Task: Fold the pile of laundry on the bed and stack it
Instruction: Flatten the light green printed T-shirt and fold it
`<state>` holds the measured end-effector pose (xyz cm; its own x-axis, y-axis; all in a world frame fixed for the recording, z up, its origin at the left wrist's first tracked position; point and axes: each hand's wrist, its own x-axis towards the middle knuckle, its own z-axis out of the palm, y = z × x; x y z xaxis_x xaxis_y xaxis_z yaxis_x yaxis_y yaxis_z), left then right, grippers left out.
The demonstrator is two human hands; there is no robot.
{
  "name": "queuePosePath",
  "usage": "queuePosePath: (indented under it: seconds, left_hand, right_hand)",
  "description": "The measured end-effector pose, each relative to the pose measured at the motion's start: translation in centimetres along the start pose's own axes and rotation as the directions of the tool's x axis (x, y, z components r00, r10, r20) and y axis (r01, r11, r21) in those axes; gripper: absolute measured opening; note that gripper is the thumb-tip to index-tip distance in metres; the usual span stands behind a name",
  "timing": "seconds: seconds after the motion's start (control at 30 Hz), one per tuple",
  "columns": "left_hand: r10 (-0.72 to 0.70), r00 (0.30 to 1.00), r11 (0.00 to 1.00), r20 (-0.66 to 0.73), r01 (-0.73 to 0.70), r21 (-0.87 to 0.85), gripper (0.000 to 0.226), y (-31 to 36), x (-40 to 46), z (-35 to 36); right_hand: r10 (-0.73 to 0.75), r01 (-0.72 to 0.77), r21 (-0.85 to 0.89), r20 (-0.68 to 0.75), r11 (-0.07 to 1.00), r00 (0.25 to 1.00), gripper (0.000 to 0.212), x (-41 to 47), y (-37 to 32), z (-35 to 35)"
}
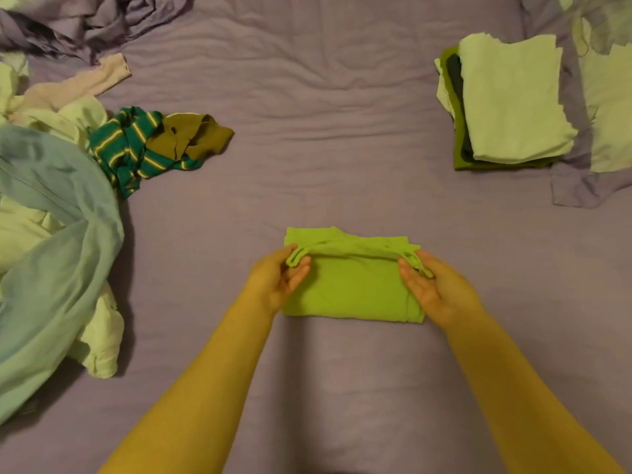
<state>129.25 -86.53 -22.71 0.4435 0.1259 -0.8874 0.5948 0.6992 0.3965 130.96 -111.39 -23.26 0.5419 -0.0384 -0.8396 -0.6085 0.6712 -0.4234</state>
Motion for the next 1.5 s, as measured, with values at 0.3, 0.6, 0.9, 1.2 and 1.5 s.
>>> queuePosePath:
  seconds: [0.3, 0.6, 0.9, 1.2, 1.5]
  left_hand:
    - [0.565, 0.812, 0.344, 0.145, -0.392, 0.853, 0.052, -1.7, 4.2, 0.0]
    - [0.507, 0.86, 0.524, -0.065, -0.248, 0.815, 0.055, -3.4, 6.2, -0.1]
    - [0.424, 0.796, 0.46, 0.431, -0.6, 0.655, 0.018, 2.0, 4.5, 3.1]
    - [0.621, 0.768, 0.268, 0.155, -0.394, 0.879, 0.052, 4.1, 7.6, 9.0]
    - [0.276, 0.956, 0.915, -0.103, -0.229, 0.332, 0.013, -4.3, 6.0, 11.6]
  right_hand:
    - [-0.528, 0.346, -0.933, 0.244, 0.103, 0.814, 0.065, 4.1, 1.6, -0.9]
    - [-0.324, 0.238, -0.759, 0.509, -0.607, 0.798, 0.09, 5.7, 2.4, -0.6]
    - [0.27, 0.606, -0.783, 0.559, -0.138, 0.784, 0.093, 10.3, -1.6, 8.0]
    - [0.1, 0.461, -0.826, 0.515, 0.325, 0.852, 0.027, 11.4, -5.3, 6.4]
    - [-0.282, 0.599, -0.756, 0.534, 0.264, 0.797, 0.038, 11.7, -4.4, 4.0]
